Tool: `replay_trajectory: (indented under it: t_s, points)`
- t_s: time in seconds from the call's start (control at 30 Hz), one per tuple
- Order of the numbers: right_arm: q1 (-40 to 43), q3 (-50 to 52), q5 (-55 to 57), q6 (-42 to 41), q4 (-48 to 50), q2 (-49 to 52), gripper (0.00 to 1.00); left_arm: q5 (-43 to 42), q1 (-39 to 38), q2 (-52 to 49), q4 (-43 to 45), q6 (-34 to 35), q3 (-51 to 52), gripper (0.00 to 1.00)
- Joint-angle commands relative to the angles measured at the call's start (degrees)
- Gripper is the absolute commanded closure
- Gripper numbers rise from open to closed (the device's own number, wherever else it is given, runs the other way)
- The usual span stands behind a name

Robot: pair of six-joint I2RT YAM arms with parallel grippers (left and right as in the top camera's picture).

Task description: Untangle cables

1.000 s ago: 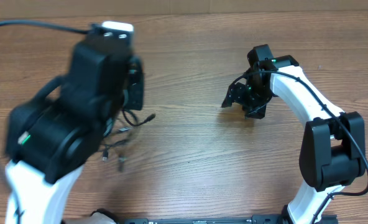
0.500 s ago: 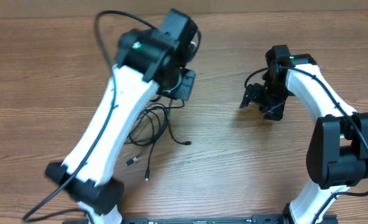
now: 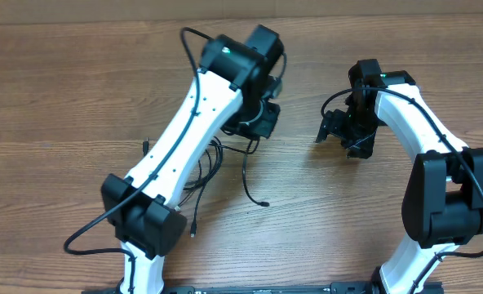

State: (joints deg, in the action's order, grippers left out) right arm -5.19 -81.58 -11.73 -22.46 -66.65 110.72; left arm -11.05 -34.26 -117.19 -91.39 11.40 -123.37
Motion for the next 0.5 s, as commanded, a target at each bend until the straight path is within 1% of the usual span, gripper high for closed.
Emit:
replay_trajectory:
  t_s: [0.0,0.17,0.33,0.47]
  points:
    - [0.1,0.2,0.6,0.3,0.1,-1.3,0.18,-1.4,-2.1,-2.0,-0.3,-1.6,0.1,0.96]
    - [0.1,0.2,0.9,0.3,0.1,-1.3,0.18,-1.4,-4.9,-5.2,-1.4,-1.6,0.4,0.95]
    - [0.1,0.2,3.6,0.3,0.1,-1.3,0.18,-1.5,-7.5,-8.5,-2.0,-1.5,0.5,0.95]
    - [0.1,0.2,4.8,0.2,0.1,-1.3,0.15,-1.5,-9.7,-10.7,-1.9,-1.5,0.7,0.86]
